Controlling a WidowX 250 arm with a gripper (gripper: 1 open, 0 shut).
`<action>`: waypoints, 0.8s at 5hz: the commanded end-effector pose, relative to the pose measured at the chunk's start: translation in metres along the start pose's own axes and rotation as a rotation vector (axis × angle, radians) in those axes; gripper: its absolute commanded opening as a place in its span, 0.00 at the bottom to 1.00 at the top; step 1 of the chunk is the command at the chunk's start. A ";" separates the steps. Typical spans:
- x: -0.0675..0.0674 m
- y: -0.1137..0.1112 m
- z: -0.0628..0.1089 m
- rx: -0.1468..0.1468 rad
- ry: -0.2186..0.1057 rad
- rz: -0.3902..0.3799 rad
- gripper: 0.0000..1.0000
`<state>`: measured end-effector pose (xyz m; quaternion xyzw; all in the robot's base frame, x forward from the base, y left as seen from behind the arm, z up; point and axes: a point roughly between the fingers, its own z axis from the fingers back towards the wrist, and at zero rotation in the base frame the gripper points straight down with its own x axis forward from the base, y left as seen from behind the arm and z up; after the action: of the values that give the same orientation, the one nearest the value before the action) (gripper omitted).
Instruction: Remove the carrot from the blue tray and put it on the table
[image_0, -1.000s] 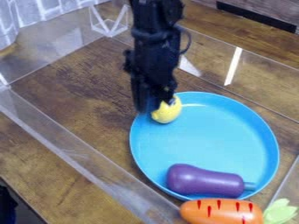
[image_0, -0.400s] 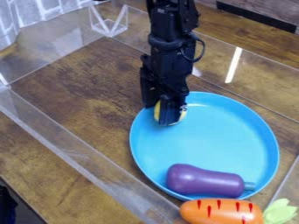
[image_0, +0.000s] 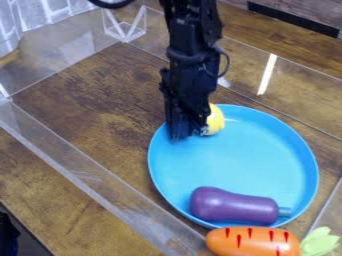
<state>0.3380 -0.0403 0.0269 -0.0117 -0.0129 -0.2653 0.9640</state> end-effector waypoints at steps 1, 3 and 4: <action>0.008 0.003 0.006 0.018 -0.031 -0.015 0.00; 0.011 -0.004 -0.001 0.023 -0.017 0.025 0.00; 0.009 -0.004 -0.005 0.030 -0.012 0.008 0.00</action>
<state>0.3428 -0.0488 0.0214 -0.0015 -0.0180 -0.2581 0.9659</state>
